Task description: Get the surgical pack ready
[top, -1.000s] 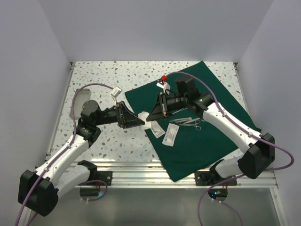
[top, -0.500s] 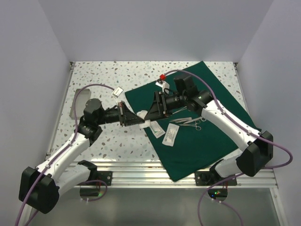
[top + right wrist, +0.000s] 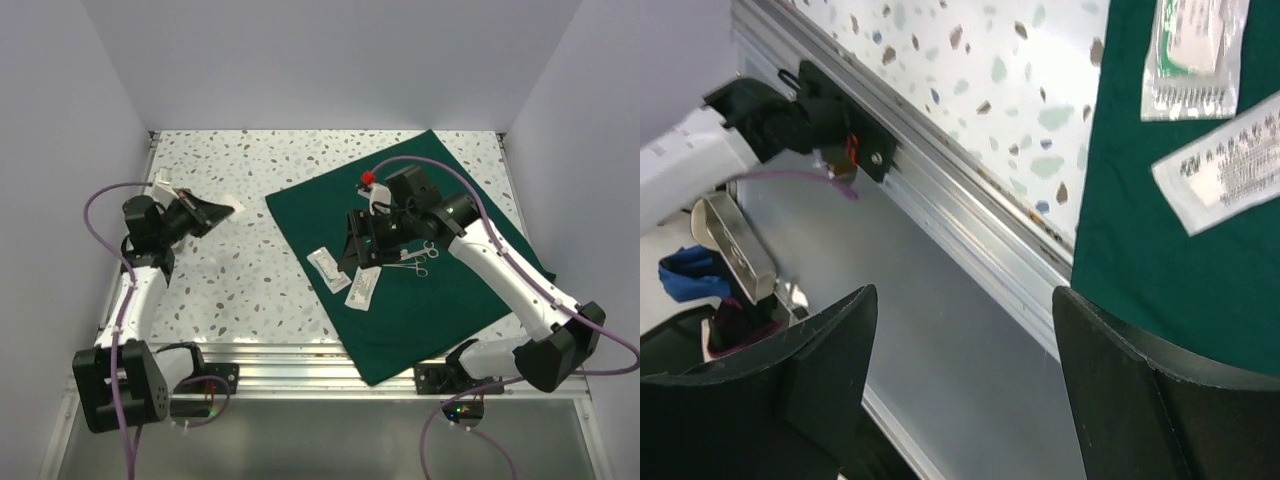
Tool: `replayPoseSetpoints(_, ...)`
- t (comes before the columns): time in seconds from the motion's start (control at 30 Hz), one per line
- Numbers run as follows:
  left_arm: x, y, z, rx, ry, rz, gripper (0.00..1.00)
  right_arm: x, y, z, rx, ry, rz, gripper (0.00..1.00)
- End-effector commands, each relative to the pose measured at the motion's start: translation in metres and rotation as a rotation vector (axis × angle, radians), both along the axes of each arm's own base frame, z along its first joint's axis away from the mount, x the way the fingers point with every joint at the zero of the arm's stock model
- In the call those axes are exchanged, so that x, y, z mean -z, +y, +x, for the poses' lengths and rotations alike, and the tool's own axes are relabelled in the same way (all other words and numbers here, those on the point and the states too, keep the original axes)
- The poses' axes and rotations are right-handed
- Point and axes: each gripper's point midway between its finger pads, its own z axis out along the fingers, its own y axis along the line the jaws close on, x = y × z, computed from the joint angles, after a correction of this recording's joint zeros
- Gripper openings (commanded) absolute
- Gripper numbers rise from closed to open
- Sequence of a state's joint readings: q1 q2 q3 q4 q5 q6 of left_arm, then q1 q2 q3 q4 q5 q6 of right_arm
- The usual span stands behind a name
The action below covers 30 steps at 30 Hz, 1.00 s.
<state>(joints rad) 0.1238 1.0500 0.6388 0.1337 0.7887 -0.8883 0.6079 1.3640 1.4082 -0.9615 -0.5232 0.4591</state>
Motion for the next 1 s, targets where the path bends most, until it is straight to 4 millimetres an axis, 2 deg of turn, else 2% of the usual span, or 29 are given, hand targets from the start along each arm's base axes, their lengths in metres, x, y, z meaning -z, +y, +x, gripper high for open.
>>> replayPoseSetpoints(0.0,0.002,0.069,0.045,-0.264,0.003,0.072,0.00,0.006,-0.016,-0.025,0.002,0.032,-0.018,0.74)
replayPoseSetpoints(0.03,-0.003,0.094,0.055,-0.334,-0.005,0.087,0.00,0.014,-0.018,-0.028,0.001,0.053,-0.023,0.74)
replayPoseSetpoints(0.07,-0.001,0.106,0.062,-0.369,0.005,0.103,0.00,0.015,-0.019,-0.030,0.000,0.055,-0.021,0.74)
replayPoseSetpoints(0.1,0.012,0.124,0.073,-0.432,0.046,0.129,0.00,0.019,-0.019,-0.030,0.001,0.053,-0.027,0.74)
replayPoseSetpoints(0.13,0.006,0.142,0.081,-0.487,0.036,0.152,0.00,0.024,-0.020,-0.027,0.010,0.046,-0.041,0.74)
replayPoseSetpoints(0.17,0.011,0.159,0.087,-0.557,0.056,0.163,0.00,0.026,-0.021,-0.026,0.010,0.043,-0.050,0.74)
replayPoseSetpoints(0.27,0.026,0.190,0.104,-0.657,0.090,0.137,0.00,0.030,-0.024,-0.016,0.007,0.026,-0.105,0.74)
replayPoseSetpoints(0.3,0.039,0.197,0.109,-0.678,0.122,0.135,0.00,0.025,-0.022,-0.009,0.009,0.013,-0.109,0.74)
replayPoseSetpoints(0.37,0.038,0.208,0.121,-0.712,0.112,0.135,0.00,0.022,-0.020,-0.002,0.007,-0.007,-0.119,0.74)
replayPoseSetpoints(0.4,0.052,0.209,0.126,-0.710,0.147,0.126,0.00,0.025,-0.019,0.002,0.009,0.001,-0.125,0.74)
replayPoseSetpoints(0.43,0.051,0.213,0.133,-0.720,0.149,0.126,0.00,0.023,-0.018,0.007,0.016,-0.003,-0.123,0.74)
replayPoseSetpoints(0.5,0.064,0.223,0.141,-0.753,0.177,0.126,0.00,0.026,-0.019,0.013,0.023,0.003,-0.129,0.74)
replayPoseSetpoints(0.53,0.063,0.224,0.145,-0.763,0.169,0.114,0.00,0.029,-0.023,0.018,0.042,0.016,-0.130,0.74)
replayPoseSetpoints(0.6,0.075,0.232,0.153,-0.783,0.191,0.116,0.00,0.034,-0.026,0.022,0.059,0.040,-0.110,0.74)
replayPoseSetpoints(0.63,0.073,0.237,0.158,-0.796,0.197,0.122,0.00,0.036,-0.033,0.029,0.094,0.052,-0.099,0.74)
replayPoseSetpoints(0.7,0.084,0.245,0.161,-0.830,0.227,0.134,0.00,0.040,-0.040,0.035,0.129,0.079,-0.080,0.74)
replayPoseSetpoints(0.8,0.101,0.249,0.167,-0.838,0.262,0.126,0.00,0.043,-0.052,0.046,0.178,0.100,-0.059,0.74)
replayPoseSetpoints(0.97,0.119,0.245,0.178,-0.822,0.298,0.108,0.00,0.047,-0.052,0.055,0.196,0.117,-0.052,0.74)
